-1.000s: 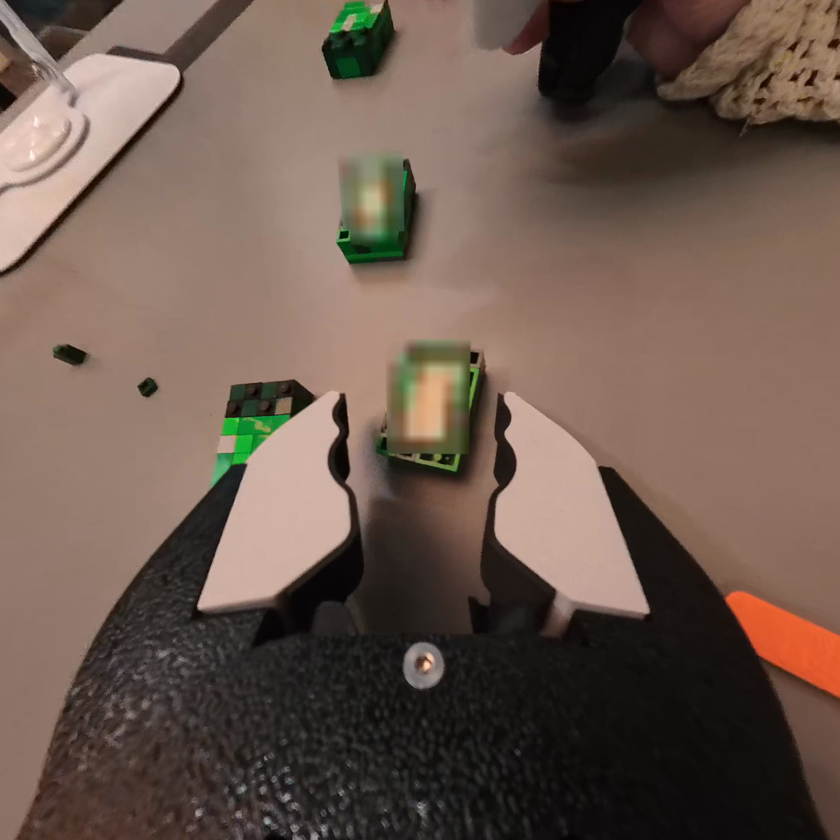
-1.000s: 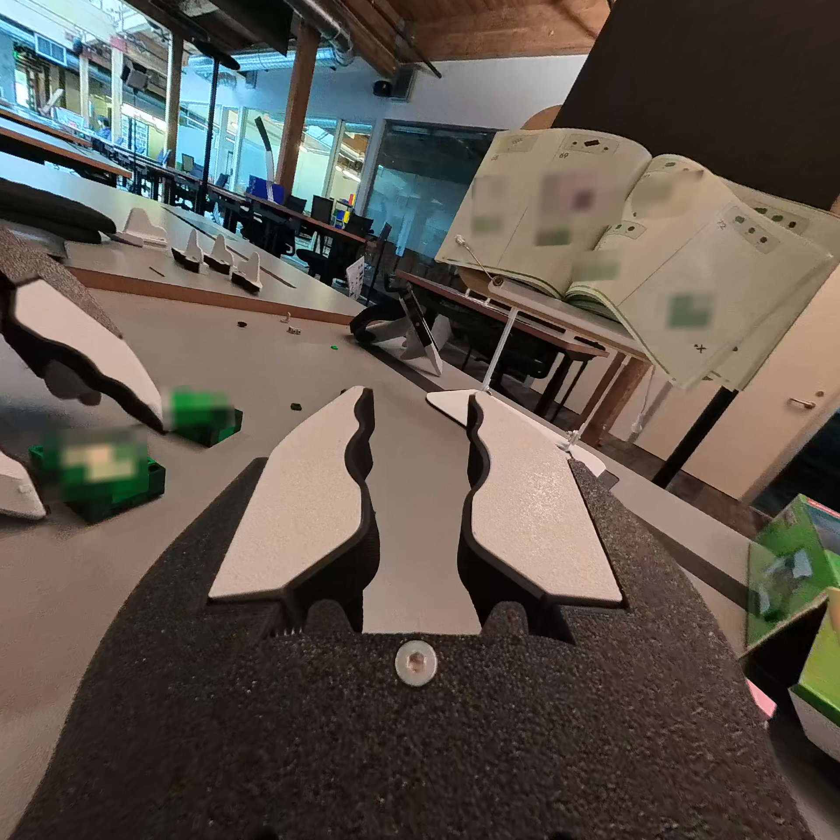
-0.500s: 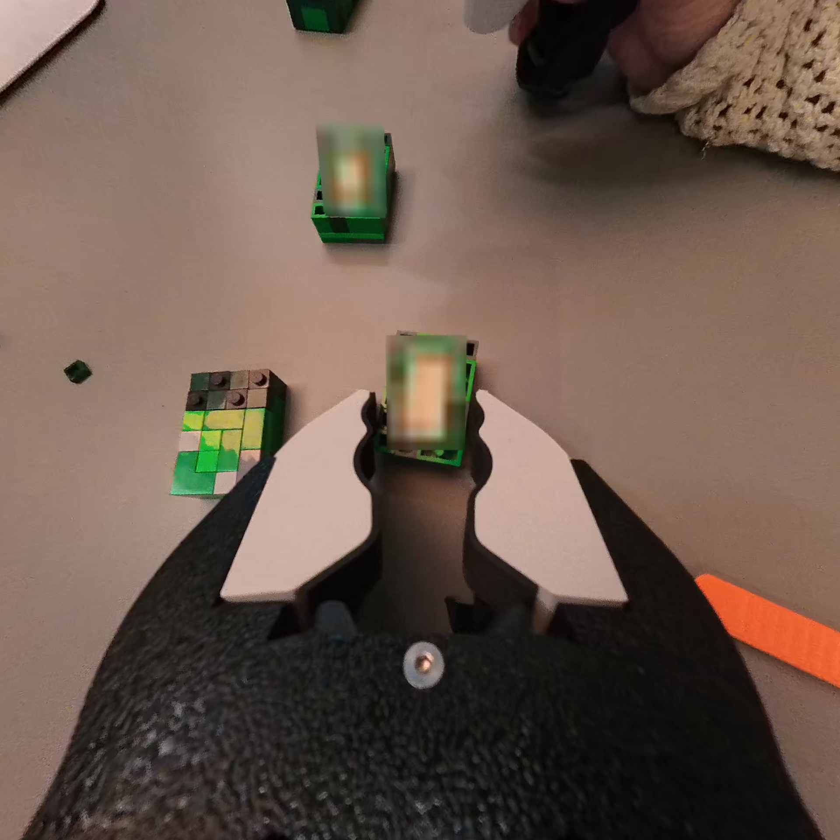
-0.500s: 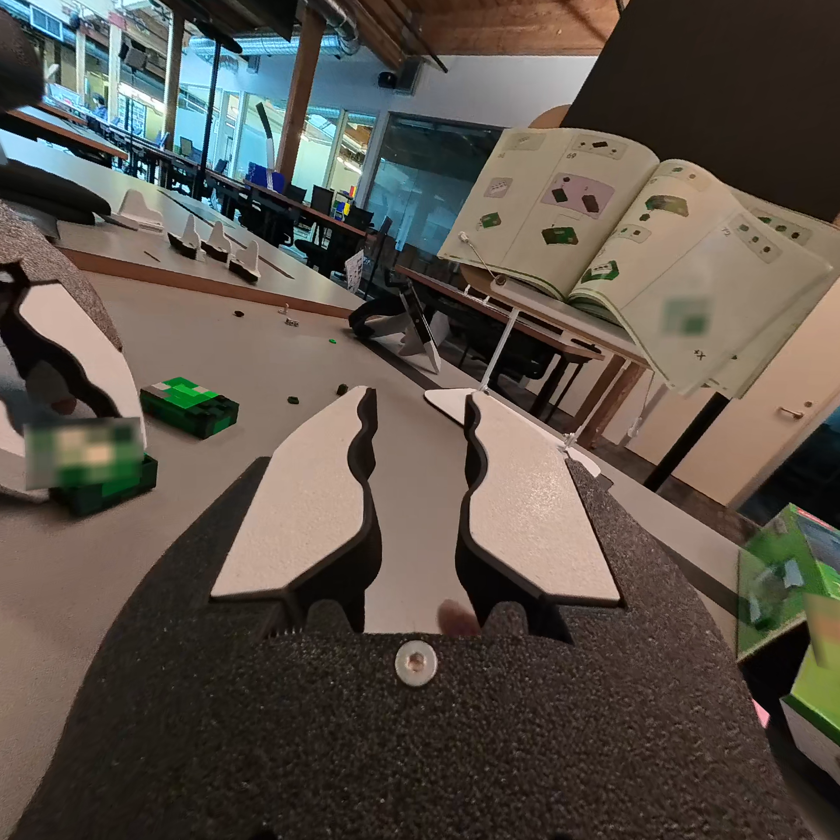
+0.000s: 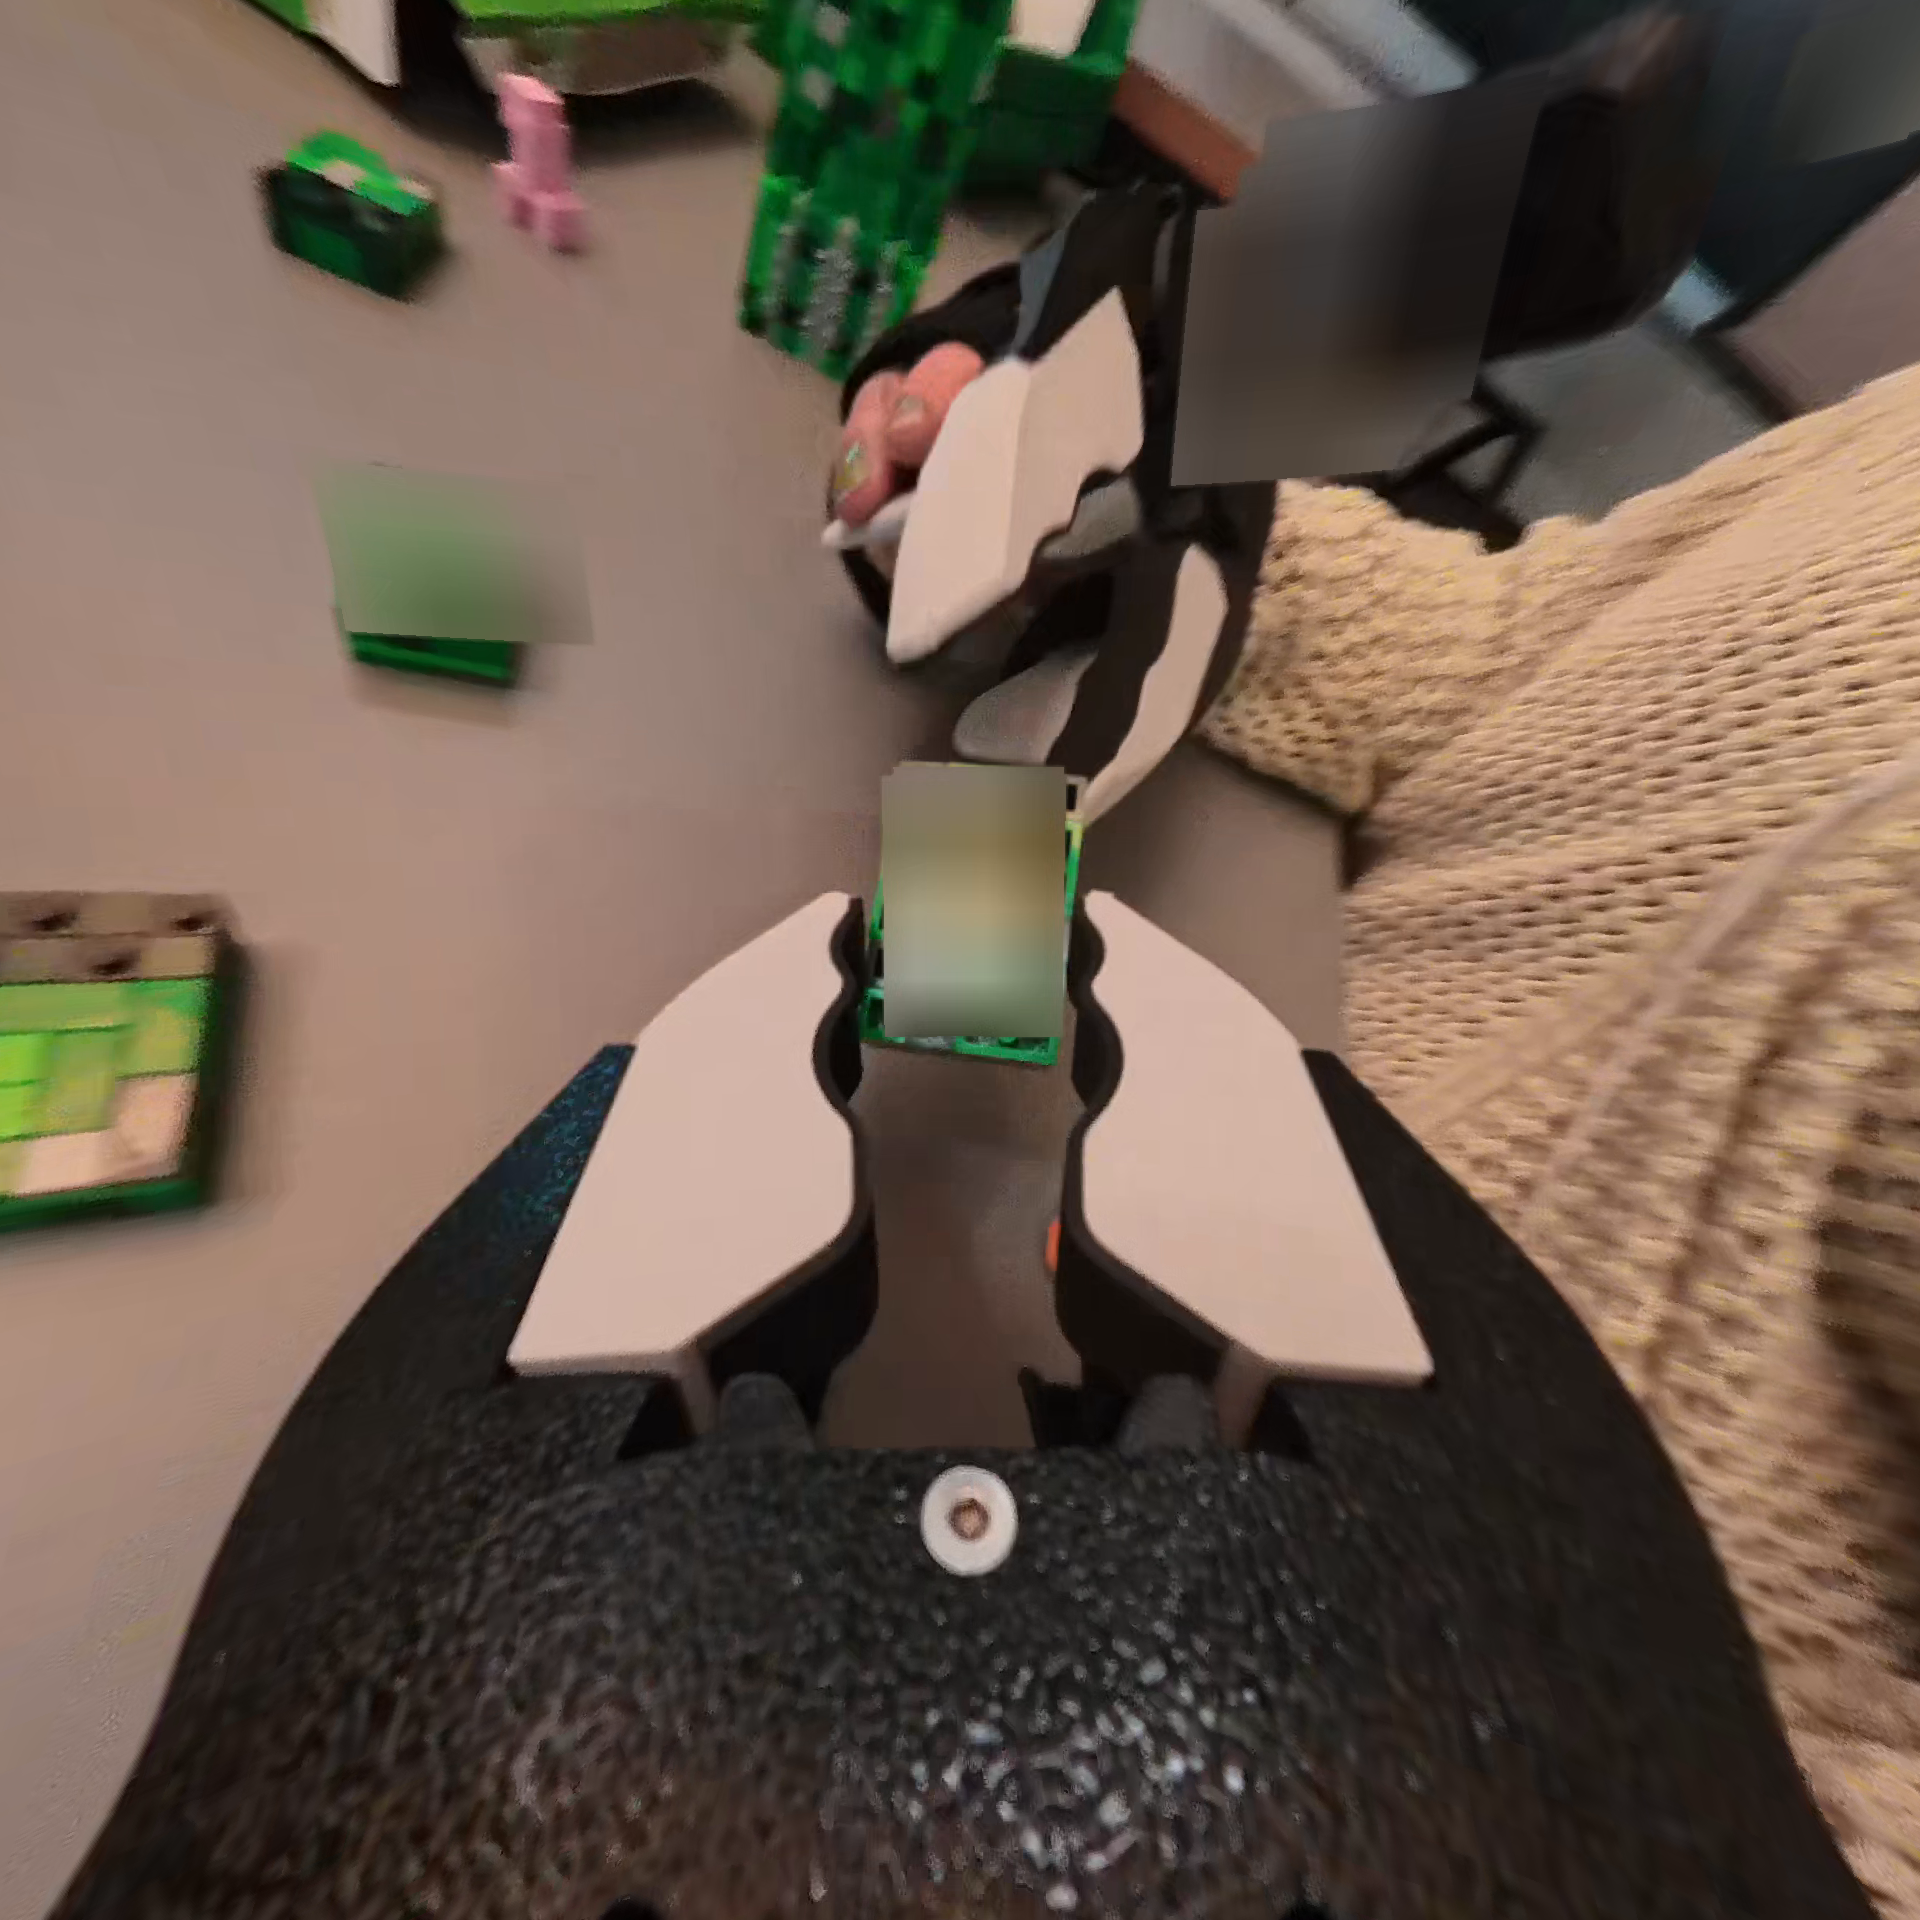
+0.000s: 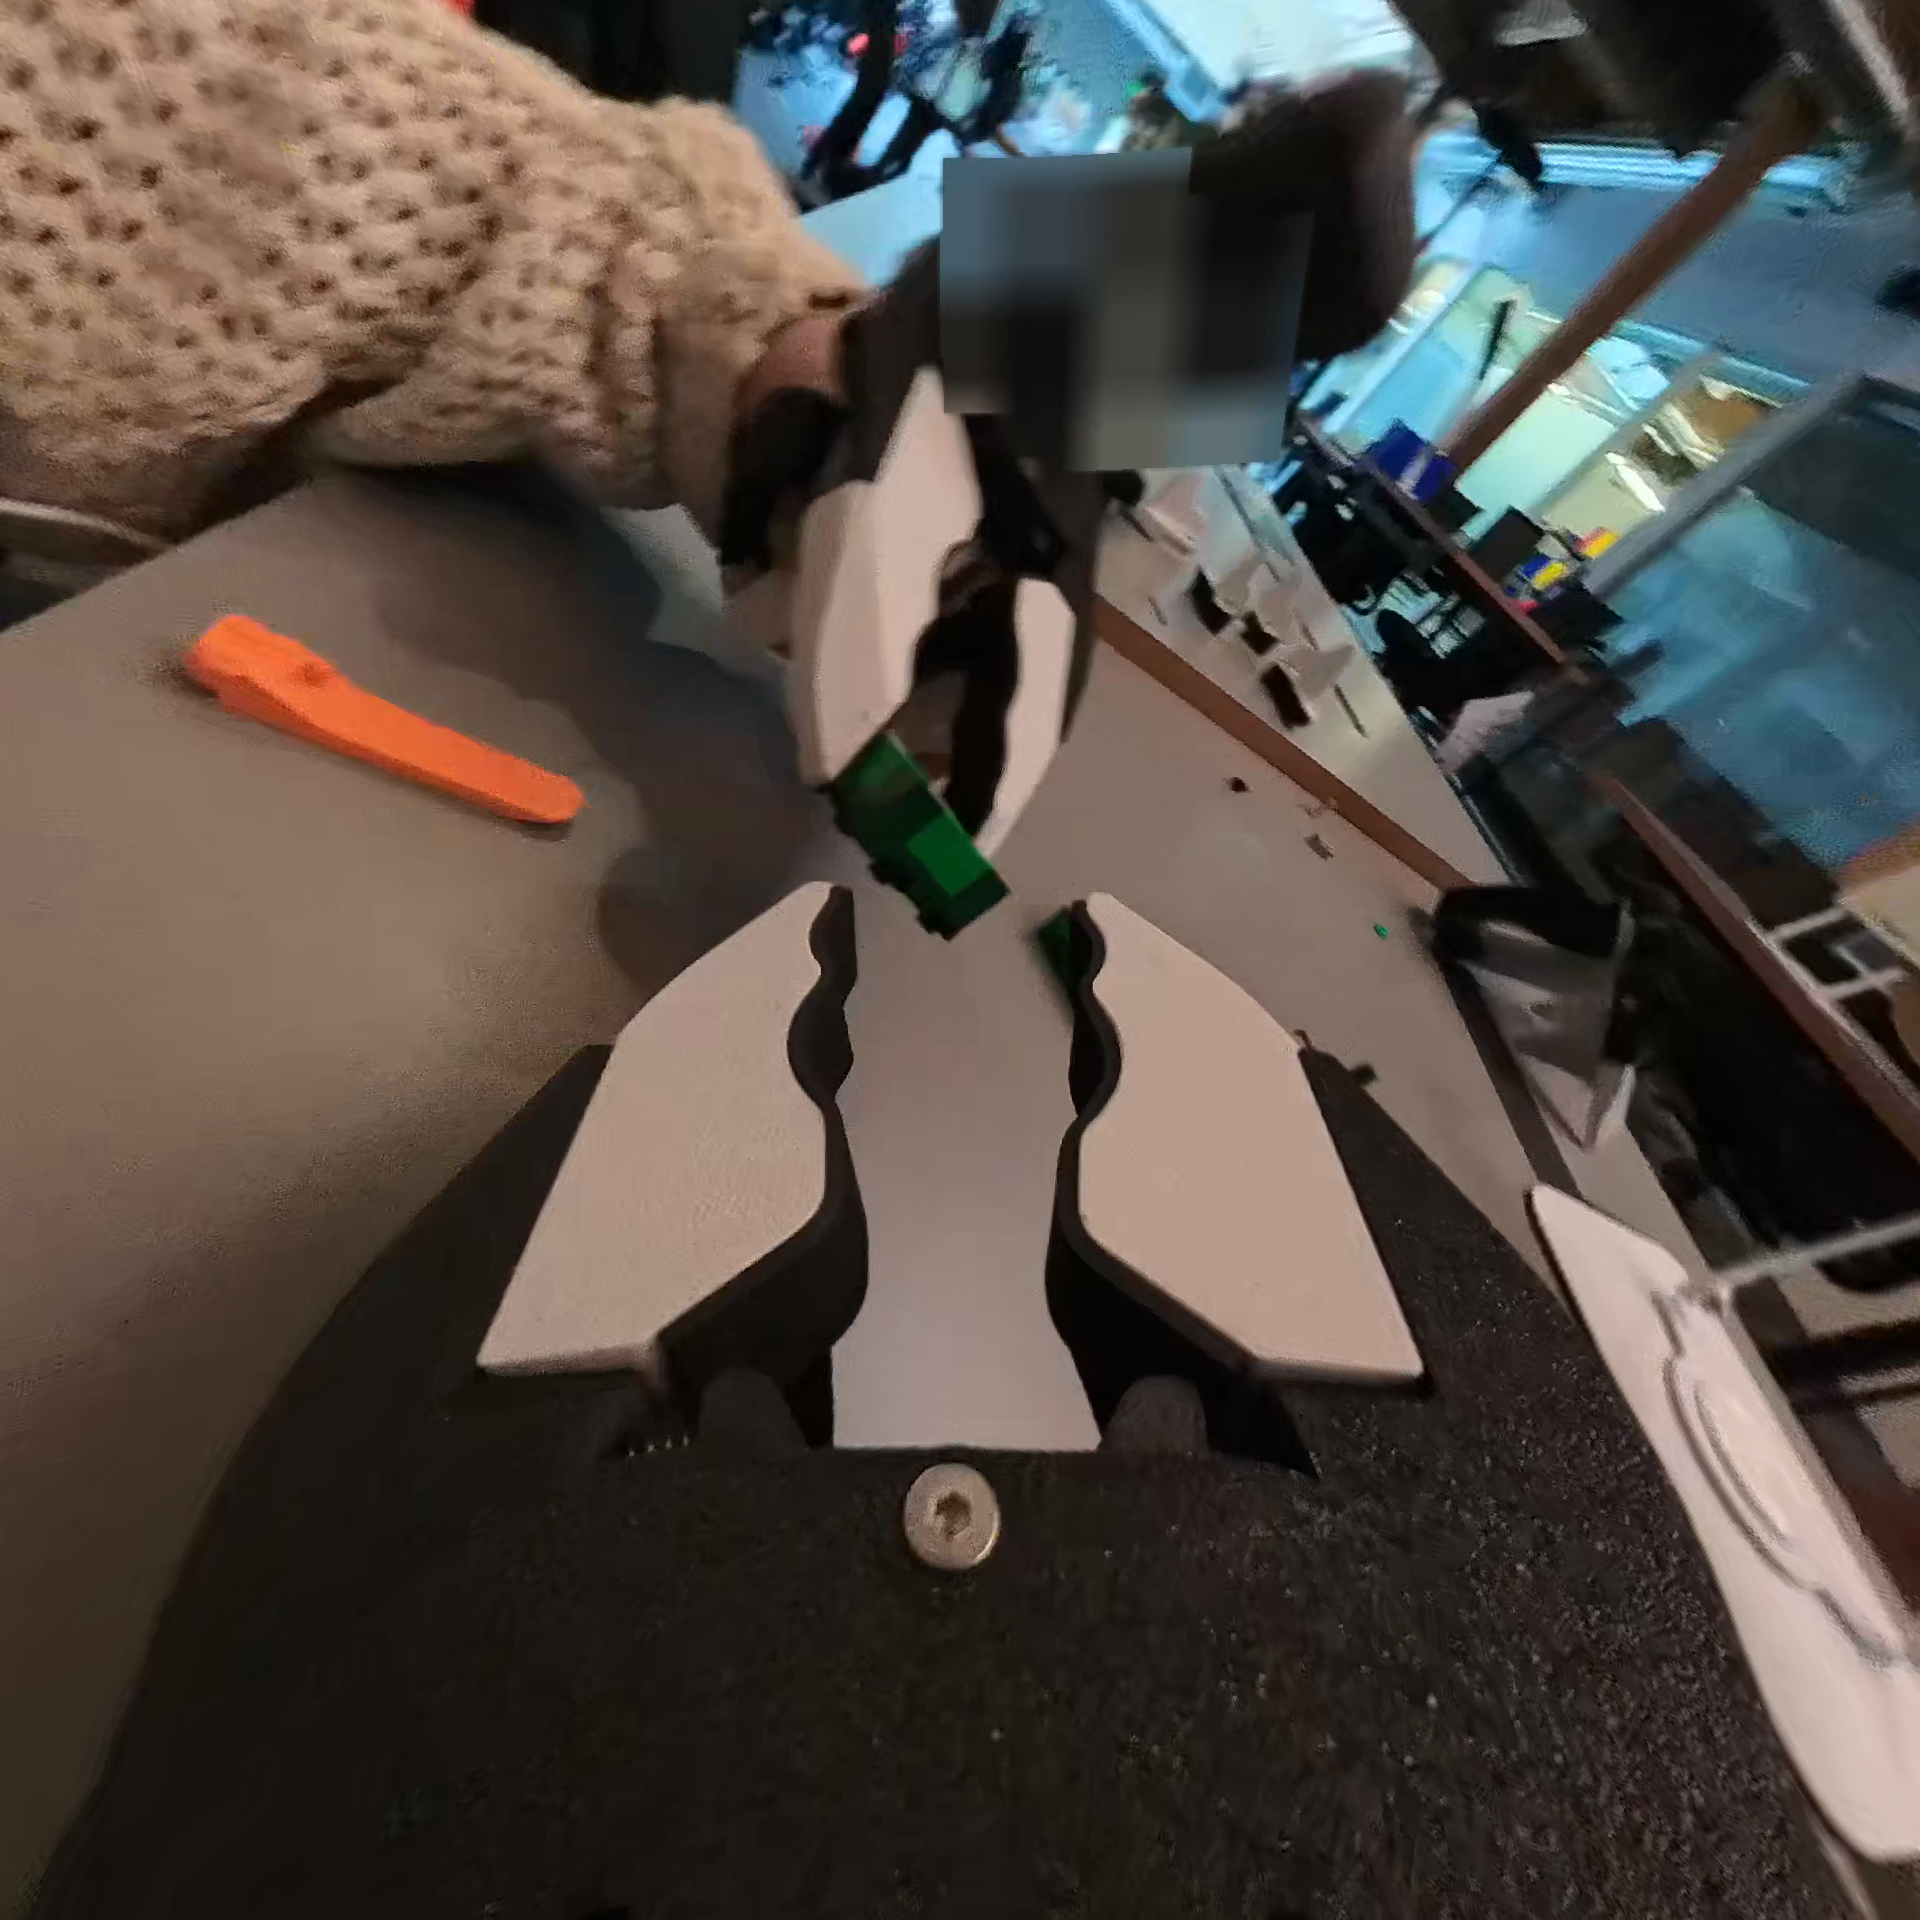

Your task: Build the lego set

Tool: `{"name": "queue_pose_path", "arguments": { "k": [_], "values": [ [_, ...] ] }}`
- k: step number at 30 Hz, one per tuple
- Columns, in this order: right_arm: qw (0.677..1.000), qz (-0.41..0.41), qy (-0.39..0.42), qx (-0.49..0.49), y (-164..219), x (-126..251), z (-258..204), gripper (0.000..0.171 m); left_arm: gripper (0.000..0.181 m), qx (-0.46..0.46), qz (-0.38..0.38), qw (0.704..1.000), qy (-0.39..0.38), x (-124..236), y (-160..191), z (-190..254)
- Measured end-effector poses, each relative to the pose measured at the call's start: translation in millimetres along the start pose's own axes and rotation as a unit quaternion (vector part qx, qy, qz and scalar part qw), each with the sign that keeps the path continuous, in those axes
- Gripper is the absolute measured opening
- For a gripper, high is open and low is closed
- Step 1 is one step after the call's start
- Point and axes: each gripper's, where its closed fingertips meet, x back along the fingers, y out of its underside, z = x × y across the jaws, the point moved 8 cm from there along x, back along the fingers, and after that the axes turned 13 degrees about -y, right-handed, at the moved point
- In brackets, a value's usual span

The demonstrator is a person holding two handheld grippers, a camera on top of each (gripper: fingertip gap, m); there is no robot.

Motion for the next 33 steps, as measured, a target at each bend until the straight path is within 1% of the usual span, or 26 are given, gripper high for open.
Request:
{"name": "queue_pose_path", "arguments": {
  "k": [3, 5, 9, 10, 11, 12, 13, 14, 15, 16, 17, 19, 21, 23, 24, 26, 27, 30, 32, 33],
  "values": [
    [0.999, -0.02, -0.023, 0.028, -10, -6, -9, 0.039, 0.037, 0.043, -0.011, 0.998, 0.05, -2, -4, 4],
    [0.999, -0.03, -0.023, 0.034, -9, -8, -11, 0.036, 0.037, 0.052, -0.023, 0.995, 0.08, -5, -5, 9],
    [0.998, -0.024, -0.028, 0.045, -12, -8, -12, 0.033, 0.037, 0.047, -0.058, 0.993, 0.091, -10, -3, 14],
    [0.998, -0.024, -0.035, 0.049, -14, -9, -14, 0.031, 0.037, 0.053, -0.059, 0.992, 0.098, -11, -3, 14],
    [0.997, -0.028, -0.039, 0.056, -16, -9, -16, 0.025, 0.037, 0.062, -0.057, 0.991, 0.105, -12, -3, 13],
    [0.997, -0.033, -0.044, 0.059, -16, -10, -17, 0.022, 0.037, 0.068, -0.057, 0.99, 0.113, -13, -2, 12],
    [0.996, -0.037, -0.053, 0.057, -16, -10, -18, 0.021, 0.042, 0.078, -0.05, 0.989, 0.112, -14, -1, 11],
    [0.996, -0.037, -0.066, 0.043, -14, -10, -18, 0.021, 0.062, 0.097, -0.029, 0.99, 0.097, -15, -4, 9],
    [0.997, -0.034, -0.062, 0.021, -12, -10, -16, 0.021, 0.085, 0.11, -0.005, 0.991, 0.08, -14, -8, 5],
    [0.998, -0.034, -0.047, -0.005, -10, -9, -11, 0.021, 0.098, 0.108, 0.023, 0.993, 0.049, -12, -12, 2],
    [0.998, -0.035, -0.027, -0.037, -7, -7, -5, 0.021, 0.102, 0.088, 0.053, 0.995, 0.006, -9, -16, 0],
    [0.991, -0.025, 0.008, -0.134, 0, -1, 8, 0.021, 0.103, -0.004, 0.101, 0.988, -0.113, -2, -23, 0],
    [0.971, 0.013, 0.016, -0.237, 6, 6, 20, 0.021, 0.099, -0.132, 0.114, 0.956, -0.233, 1, -26, 8],
    [0.949, 0.066, -0.042, -0.304, 7, 10, 21, 0.02, 0.094, -0.255, 0.1, 0.905, -0.325, -3, -25, 16],
    [0.938, 0.08, -0.056, -0.332, 7, 10, 21, 0.02, 0.09, -0.308, 0.098, 0.877, -0.356, -6, -23, 20],
    [0.92, 0.093, -0.067, -0.374, 9, 10, 24, 0.02, 0.081, -0.391, 0.115, 0.829, -0.383, -15, -18, 29],
    [0.913, 0.101, -0.074, -0.388, 10, 10, 24, 0.02, 0.074, -0.415, 0.126, 0.814, -0.387, -19, -15, 34],
    [0.883, 0.135, -0.1, -0.438, 13, 12, 26, 0.02, 0.058, -0.468, 0.131, 0.778, -0.398, -29, -9, 40],
    [0.863, 0.161, -0.118, -0.463, 14, 13, 27, 0.02, 0.056, -0.491, 0.115, 0.76, -0.409, -33, -7, 39],
    [0.857, 0.172, -0.122, -0.471, 15, 14, 27, 0.02, 0.047, -0.496, 0.107, 0.755, -0.415, -34, -7, 38]
  ]
}}
